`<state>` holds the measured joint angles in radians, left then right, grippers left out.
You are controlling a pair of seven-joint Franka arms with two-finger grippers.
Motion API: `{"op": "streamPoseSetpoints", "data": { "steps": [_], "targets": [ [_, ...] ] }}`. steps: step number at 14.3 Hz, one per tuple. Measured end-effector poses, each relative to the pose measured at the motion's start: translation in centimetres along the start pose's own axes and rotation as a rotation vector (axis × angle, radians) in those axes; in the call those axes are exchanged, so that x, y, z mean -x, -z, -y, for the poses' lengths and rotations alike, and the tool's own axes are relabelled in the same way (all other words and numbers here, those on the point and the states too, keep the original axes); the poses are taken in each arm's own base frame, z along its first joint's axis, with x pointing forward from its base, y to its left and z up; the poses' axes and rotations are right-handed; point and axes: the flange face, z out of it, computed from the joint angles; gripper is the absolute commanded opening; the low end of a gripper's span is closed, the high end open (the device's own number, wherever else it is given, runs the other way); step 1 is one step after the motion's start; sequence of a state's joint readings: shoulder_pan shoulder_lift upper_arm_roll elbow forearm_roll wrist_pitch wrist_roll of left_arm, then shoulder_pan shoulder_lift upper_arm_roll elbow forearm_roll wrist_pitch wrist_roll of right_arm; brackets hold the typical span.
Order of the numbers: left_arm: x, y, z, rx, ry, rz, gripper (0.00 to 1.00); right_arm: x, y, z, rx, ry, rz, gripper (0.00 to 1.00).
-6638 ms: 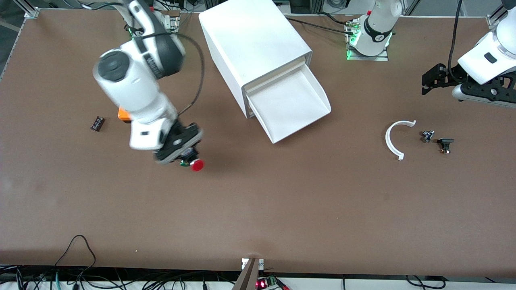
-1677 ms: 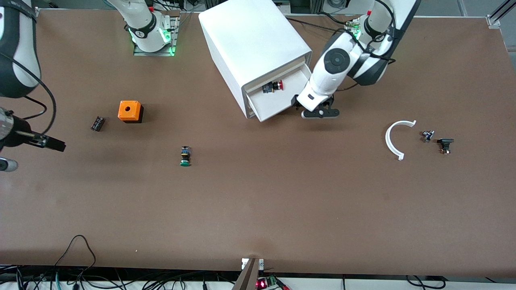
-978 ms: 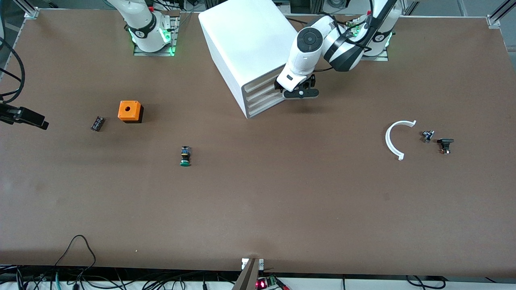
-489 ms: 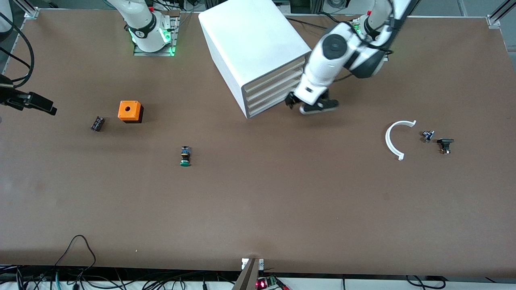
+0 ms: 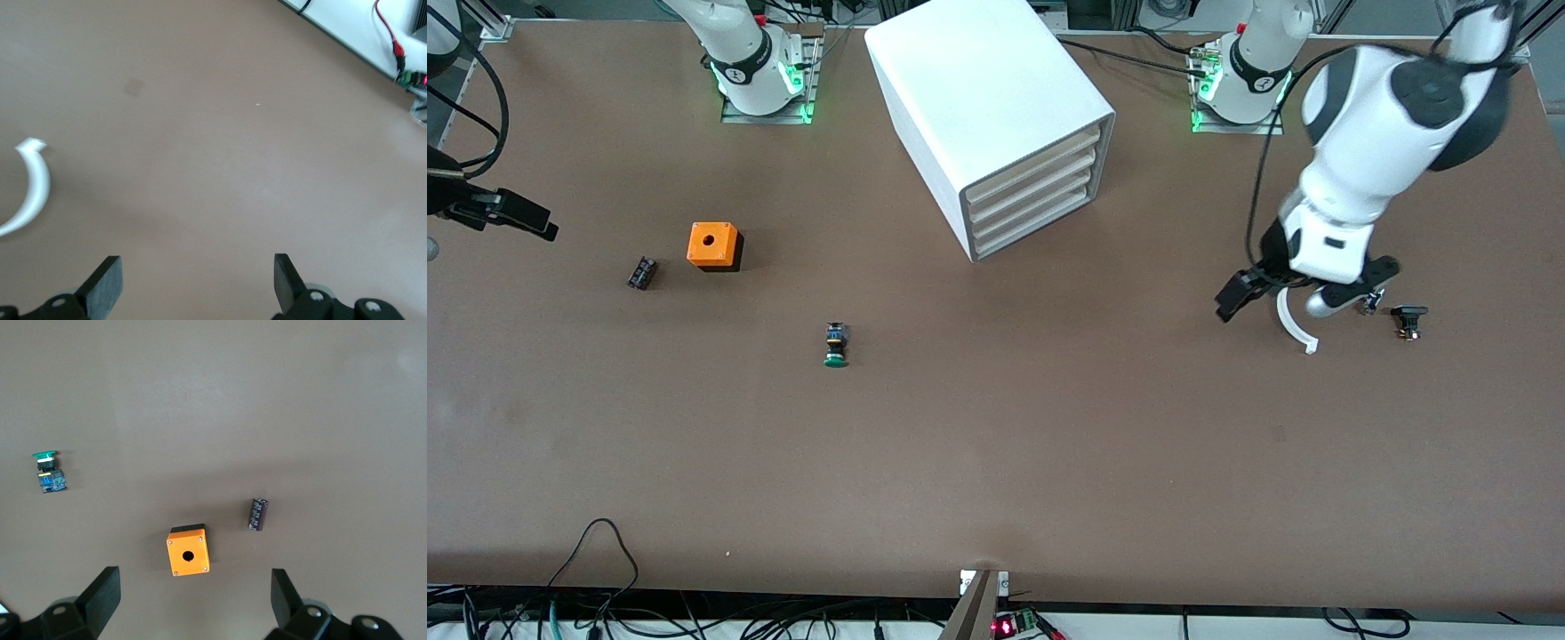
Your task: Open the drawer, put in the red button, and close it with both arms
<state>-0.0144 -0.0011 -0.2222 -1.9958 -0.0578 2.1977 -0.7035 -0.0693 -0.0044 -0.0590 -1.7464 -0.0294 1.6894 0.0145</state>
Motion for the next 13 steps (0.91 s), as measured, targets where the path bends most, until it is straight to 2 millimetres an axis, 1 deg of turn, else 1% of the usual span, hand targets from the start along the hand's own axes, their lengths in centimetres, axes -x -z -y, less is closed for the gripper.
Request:
{"op": "streamPoseSetpoints", "data": {
  "steps": [1, 3, 4, 5, 6, 7, 10, 11, 13],
  "targets": [
    [-0.7, 2.6, 0.7, -0.022, -0.031, 0.017, 1.0, 0.0, 0.0, 0.0, 0.0, 0.0, 0.0, 1.0],
    [-2.7, 8.1, 2.9, -0.05, -0.11, 0.043, 1.0, 0.0, -0.1, -0.1, 0.0, -0.001, 0.002, 1.0],
    [-3.4, 10.2, 4.0, -0.055, -0.169, 0.05, 1.0, 0.0, -0.1, -0.1, 0.0, -0.001, 0.003, 1.0],
    [-4.0, 11.7, 4.9, -0.056, -0.241, 0.054, 1.0, 0.0, -0.1, -0.1, 0.0, -0.001, 0.003, 1.0],
    [-4.6, 12.4, 5.8, -0.055, -0.313, 0.055, 1.0, 0.0, -0.2, -0.1, 0.0, -0.001, 0.003, 1.0],
    [-5.2, 12.6, 6.7, -0.055, -0.367, 0.057, 1.0, 0.0, -0.2, -0.1, 0.0, -0.001, 0.004, 1.0],
    [-6.6, 12.4, 9.0, -0.062, -0.409, 0.074, 1.0, 0.1, -0.2, -0.1, 0.0, -0.001, 0.004, 1.0],
    [-6.7, 12.3, 9.3, -0.063, -0.409, 0.077, 1.0, 0.2, -0.2, -0.1, -0.001, -0.001, 0.005, 1.0],
    [-6.7, 12.2, 9.2, -0.064, -0.414, 0.079, 1.0, 0.7, -0.4, -0.1, -0.001, -0.001, 0.011, 1.0]
  ]
}}
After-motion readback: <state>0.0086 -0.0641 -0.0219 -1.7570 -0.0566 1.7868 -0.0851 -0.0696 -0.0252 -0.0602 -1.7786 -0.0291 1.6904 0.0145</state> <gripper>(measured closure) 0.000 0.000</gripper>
